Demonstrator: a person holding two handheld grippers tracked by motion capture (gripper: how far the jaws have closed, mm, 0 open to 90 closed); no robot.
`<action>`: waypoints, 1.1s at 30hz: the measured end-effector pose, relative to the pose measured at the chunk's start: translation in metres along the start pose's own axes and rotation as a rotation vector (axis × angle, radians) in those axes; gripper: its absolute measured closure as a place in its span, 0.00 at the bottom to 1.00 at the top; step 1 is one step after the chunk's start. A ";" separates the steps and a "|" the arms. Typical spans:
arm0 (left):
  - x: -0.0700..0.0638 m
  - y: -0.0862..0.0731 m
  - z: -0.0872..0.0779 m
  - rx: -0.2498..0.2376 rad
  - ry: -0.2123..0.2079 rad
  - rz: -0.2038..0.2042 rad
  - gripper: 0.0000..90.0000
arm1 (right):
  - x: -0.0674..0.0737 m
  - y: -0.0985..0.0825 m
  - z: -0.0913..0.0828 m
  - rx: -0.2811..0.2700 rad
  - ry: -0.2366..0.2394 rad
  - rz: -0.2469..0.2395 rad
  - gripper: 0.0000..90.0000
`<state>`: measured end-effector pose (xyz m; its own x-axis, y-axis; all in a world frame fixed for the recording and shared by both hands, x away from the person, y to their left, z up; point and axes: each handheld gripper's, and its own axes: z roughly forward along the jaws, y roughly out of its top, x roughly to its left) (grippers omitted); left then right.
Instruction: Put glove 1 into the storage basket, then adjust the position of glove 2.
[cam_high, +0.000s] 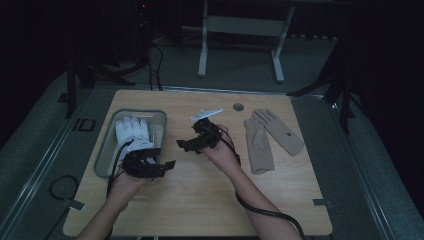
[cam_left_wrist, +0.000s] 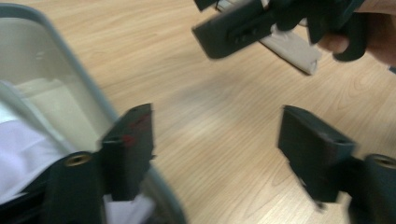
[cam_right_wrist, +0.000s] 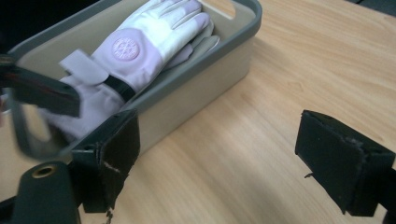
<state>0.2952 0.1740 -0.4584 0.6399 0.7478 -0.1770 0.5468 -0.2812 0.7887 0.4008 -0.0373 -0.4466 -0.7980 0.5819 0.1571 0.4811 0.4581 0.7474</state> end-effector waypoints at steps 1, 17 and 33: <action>-0.003 0.000 0.003 0.000 -0.003 0.010 0.22 | -0.002 -0.002 -0.004 -0.008 0.003 -0.001 0.13; -0.040 -0.010 0.037 -0.116 -0.038 0.099 0.17 | -0.049 -0.043 -0.054 -0.061 -0.104 -0.007 0.32; -0.051 -0.041 0.066 -0.112 -0.117 0.139 0.17 | -0.125 -0.098 -0.075 -0.023 -0.258 -0.013 0.41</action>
<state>0.2758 0.1073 -0.5209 0.7667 0.6299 -0.1241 0.3897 -0.3031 0.8696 0.4259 -0.2054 -0.4916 -0.6835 0.7297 -0.0200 0.4612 0.4529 0.7630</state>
